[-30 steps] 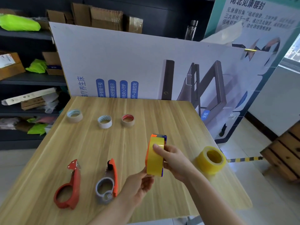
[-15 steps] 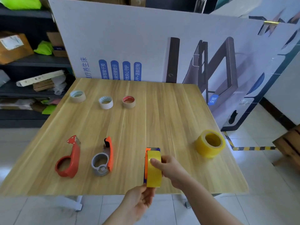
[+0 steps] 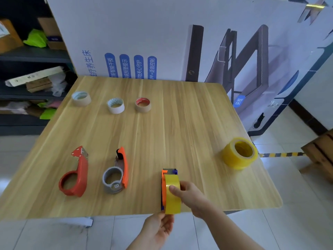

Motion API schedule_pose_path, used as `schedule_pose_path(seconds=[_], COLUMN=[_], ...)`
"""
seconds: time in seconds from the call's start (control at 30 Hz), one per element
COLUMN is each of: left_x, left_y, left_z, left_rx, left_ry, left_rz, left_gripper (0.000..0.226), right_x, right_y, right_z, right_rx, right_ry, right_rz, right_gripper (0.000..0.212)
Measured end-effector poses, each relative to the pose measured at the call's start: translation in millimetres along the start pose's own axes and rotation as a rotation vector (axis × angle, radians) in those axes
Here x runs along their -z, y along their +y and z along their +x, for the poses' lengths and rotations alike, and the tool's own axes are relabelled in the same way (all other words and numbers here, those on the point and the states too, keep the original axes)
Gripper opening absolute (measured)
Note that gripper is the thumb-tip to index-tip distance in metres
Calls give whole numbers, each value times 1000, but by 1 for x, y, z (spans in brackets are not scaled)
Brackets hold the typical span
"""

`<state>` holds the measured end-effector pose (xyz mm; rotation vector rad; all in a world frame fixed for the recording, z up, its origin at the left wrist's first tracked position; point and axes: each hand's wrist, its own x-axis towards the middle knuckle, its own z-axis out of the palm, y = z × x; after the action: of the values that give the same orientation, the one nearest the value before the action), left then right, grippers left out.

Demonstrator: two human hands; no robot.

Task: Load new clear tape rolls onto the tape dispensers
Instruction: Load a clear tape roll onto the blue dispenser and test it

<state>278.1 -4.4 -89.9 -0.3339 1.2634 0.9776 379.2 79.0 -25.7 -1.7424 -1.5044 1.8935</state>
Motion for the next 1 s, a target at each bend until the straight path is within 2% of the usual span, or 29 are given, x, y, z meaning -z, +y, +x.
schedule_pose_path(seconds=[0.13,0.3,0.37,0.43,0.47,0.53,0.63,0.77,1.0], left_x=[2,8,8,6,5,0,-2,-6,-24], left_y=[4,27,38,48,52,58,64,69,87], left_z=[4,-8,-12,-17,-20,-25,-23,-26,-31], left_rx=[17,5,-143,-383,-486,-578,-619,-703,-670], left_ry=[-1,26,58,95,73,-54,-141,-115,-65], left_rz=[85,621,858,1022,1021,966,1106,1307,1689], left_gripper=[13,16,13,13,13,22,39,26,22], right_x=[-1,-1,-1,0,0,0,1,4,3], right_y=[3,6,5,2,2,1,-3,-12,-21], right_z=[3,8,7,5,5,5,2,1,4], right_rx=[1,-15,-11,22,43,65,63,59,72], right_ry=[4,42,65,106,142,207,199,180,222], right_rz=[-2,-61,-11,-41,-80,-174,-260,-362,-635], right_gripper=[23,31,41,49,52,53,45,28,36])
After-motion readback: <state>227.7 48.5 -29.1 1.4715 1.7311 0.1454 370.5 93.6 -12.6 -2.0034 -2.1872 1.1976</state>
